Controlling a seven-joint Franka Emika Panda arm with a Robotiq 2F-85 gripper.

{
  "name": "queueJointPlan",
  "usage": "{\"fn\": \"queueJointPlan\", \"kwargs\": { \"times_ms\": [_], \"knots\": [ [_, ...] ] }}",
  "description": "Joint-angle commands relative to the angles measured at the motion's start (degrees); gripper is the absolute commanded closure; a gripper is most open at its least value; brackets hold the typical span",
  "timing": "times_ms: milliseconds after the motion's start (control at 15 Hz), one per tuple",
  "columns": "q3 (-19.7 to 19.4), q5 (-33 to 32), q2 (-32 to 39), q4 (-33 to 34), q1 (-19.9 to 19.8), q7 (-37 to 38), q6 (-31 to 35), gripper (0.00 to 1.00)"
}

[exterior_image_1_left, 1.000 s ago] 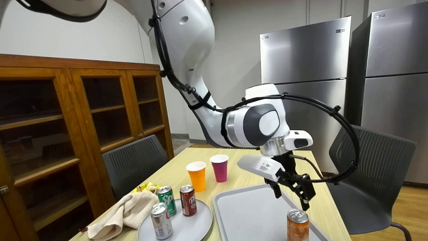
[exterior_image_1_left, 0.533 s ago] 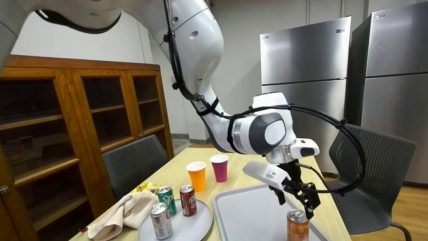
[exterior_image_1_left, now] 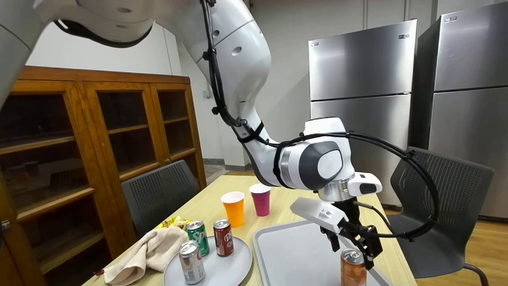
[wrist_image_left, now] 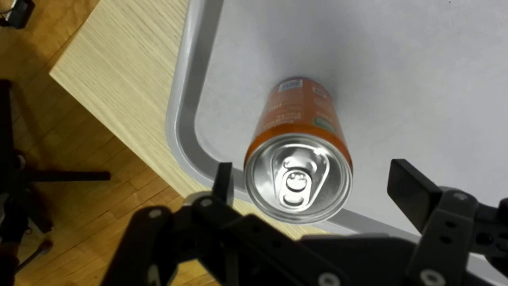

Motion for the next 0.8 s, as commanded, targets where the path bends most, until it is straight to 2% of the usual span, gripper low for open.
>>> {"fn": "queueJointPlan", "kwargs": {
  "times_ms": [0, 133, 200, 267, 533, 733],
  "knots": [
    [0.94, 1.1, 0.78, 1.9, -1.39, -2.19, -2.64, 0.0],
    [0.89, 1.36, 1.23, 2.19, -1.45, -1.69, -2.65, 0.0],
    [1.09, 1.86, 1.29, 2.35, -1.64, -1.38, -2.59, 0.25],
    [1.17, 2.27, 1.29, 2.47, -1.71, -1.2, -2.57, 0.26],
    [0.97, 3.01, 1.08, 2.75, -1.53, -1.1, -2.3, 0.58],
    [0.85, 2.71, -0.25, 1.73, -1.05, -1.4, -1.81, 0.6]
  ]
}}
